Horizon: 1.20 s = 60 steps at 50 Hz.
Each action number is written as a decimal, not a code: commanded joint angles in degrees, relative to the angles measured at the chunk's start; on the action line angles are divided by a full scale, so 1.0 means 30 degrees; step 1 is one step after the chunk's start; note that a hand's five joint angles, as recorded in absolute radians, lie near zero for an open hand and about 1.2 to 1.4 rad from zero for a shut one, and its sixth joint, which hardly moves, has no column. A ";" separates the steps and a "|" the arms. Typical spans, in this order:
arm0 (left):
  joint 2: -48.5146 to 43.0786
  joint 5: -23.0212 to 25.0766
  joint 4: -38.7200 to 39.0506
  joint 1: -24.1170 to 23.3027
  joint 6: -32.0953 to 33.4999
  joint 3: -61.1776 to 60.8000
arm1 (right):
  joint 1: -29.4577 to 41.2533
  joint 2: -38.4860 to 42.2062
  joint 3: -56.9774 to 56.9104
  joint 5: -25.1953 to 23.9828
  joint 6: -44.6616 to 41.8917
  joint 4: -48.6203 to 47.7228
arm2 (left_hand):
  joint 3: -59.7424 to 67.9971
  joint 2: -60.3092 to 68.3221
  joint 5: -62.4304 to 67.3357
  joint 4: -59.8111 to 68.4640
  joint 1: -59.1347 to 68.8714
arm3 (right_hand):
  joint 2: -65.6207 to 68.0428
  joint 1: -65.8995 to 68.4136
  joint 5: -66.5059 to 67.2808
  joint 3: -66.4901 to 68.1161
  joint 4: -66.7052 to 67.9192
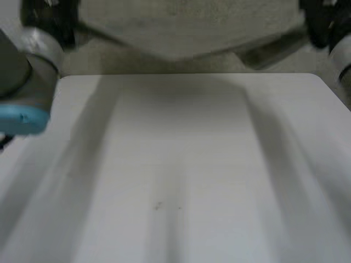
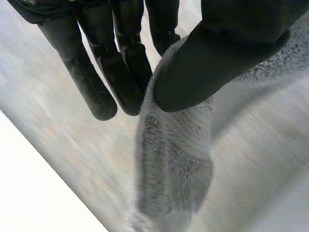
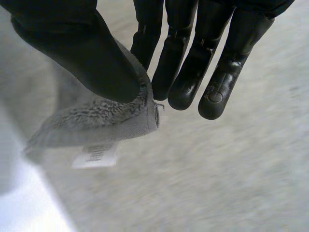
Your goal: Fold the laundry
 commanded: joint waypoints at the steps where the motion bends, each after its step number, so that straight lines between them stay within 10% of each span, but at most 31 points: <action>1: -0.1554 0.0085 0.0700 0.0206 -0.0313 -0.5041 | -0.0052 0.1388 0.4449 -0.1029 -0.0124 0.0190 | 0.3361 0.3405 0.3418 0.3343 0.3692 | 0.4123 0.8166 0.4336 0.4019 0.3874; 12: -0.1144 0.0407 -0.0208 0.0528 0.0917 -1.0754 | -0.0960 0.1828 0.8258 -0.1175 -0.3698 0.5170 | 0.3361 0.3405 0.3418 0.3343 0.3692 | 0.4123 0.8166 0.4336 0.4019 0.3874; 21: 0.5028 0.1778 -0.9280 0.0852 0.6685 -1.3946 | -0.3653 -0.2767 0.8992 -0.1437 -0.9671 1.4778 | 0.3361 0.3405 0.3418 0.3343 0.3692 | 0.4123 0.8166 0.4336 0.4019 0.3874; 29: 0.5075 0.4098 -0.6809 0.0880 0.6717 -1.3014 | -0.3685 -0.2745 0.7762 -0.2494 -0.8392 1.2121 | 0.3361 0.3405 0.3418 0.3343 0.3692 | 0.4123 0.8166 0.4336 0.4019 0.3874; 41: -0.2462 0.2926 -0.3109 0.0470 0.6132 -0.7063 | -0.0523 0.5013 0.3370 0.0900 -0.4784 0.5769 | 0.3361 0.3405 0.3418 0.3343 0.3692 | 0.4123 0.8166 0.4336 0.4019 0.3874; 60: -0.9142 0.1051 -0.1615 0.0441 0.5898 0.0906 | 0.0474 1.0116 -0.0002 0.1227 -0.4958 -0.3238 | 0.3361 0.3405 0.3418 0.3343 0.3692 | 0.2810 0.6854 0.3023 0.2706 0.2561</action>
